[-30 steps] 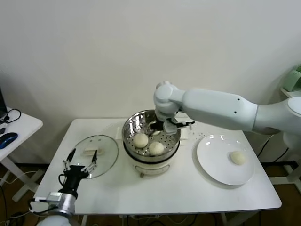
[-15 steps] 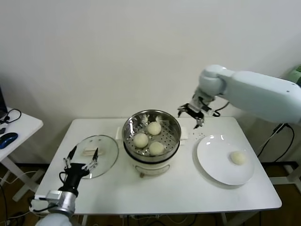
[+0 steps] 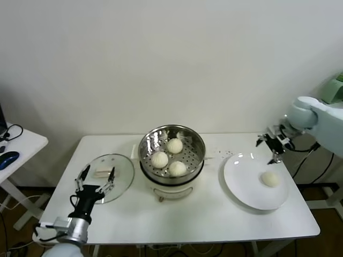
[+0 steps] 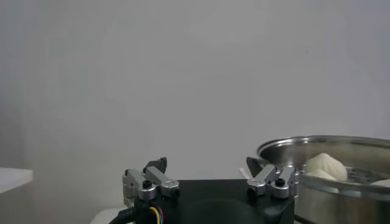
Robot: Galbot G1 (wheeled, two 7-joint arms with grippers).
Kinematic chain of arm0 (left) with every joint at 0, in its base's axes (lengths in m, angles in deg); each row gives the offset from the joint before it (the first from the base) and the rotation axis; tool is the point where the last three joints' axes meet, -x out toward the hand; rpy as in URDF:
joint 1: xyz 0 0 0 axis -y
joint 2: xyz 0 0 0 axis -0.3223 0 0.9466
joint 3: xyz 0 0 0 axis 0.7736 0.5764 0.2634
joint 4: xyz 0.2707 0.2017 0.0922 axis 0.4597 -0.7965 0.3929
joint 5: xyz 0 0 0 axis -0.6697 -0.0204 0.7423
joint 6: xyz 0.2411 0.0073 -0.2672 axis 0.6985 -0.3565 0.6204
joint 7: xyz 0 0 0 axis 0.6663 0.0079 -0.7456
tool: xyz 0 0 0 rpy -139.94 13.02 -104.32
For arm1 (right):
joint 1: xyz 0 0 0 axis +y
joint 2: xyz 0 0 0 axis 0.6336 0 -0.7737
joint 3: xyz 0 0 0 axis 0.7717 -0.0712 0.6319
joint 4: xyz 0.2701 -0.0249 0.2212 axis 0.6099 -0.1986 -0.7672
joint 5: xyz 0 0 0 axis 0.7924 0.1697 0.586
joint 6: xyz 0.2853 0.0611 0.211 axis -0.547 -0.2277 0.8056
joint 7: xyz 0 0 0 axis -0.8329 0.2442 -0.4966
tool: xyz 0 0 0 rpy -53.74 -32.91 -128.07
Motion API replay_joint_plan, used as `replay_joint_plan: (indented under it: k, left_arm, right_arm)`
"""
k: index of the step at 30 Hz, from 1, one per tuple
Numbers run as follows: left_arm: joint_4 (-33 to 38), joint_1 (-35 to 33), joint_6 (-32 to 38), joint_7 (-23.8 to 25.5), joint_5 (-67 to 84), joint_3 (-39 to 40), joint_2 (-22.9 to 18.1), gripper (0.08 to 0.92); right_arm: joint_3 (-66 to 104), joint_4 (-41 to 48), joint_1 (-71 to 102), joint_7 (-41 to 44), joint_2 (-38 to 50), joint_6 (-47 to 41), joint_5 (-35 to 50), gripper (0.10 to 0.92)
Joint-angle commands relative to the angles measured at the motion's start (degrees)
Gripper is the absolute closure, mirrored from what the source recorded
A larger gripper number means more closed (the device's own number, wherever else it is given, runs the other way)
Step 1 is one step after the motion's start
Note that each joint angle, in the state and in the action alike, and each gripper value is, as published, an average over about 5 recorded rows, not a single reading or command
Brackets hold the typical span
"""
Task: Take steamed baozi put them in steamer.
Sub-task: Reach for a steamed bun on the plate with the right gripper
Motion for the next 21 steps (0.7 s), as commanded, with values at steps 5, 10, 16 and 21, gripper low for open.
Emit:
replay_joint_plan:
  k: [5, 10, 16, 21]
  left_arm:
    - [0.78, -1.27, -0.11, -0.05, -1.12, -0.2, -0.37, 0.177]
    - [0.65, -1.42, -0.22, -0.15, -1.97, -0.05, -0.58, 0.177]
    - [0.05, -1.47, -0.26, -0.21, -2.27, -0.03, -0.9, 0.177]
    - [-0.28, -1.38, -0.31, -0.29, -2.28, -0.17, -0.79, 0.177]
  right_arm:
    - [26.28, 14.93, 26.95, 0.74, -0.23, 5.64, -16.81, 0.203]
    - [29.02, 19.12, 28.31, 0.66, -4.17, 5.45, -17.06, 0.203]
    - [29.07, 21.72, 28.76, 0.49, -7.5, 3.49, -13.92, 0.203]
    - [29.61, 22.82, 29.45, 0.35, -8.82, 3.33, -13.87, 0.203]
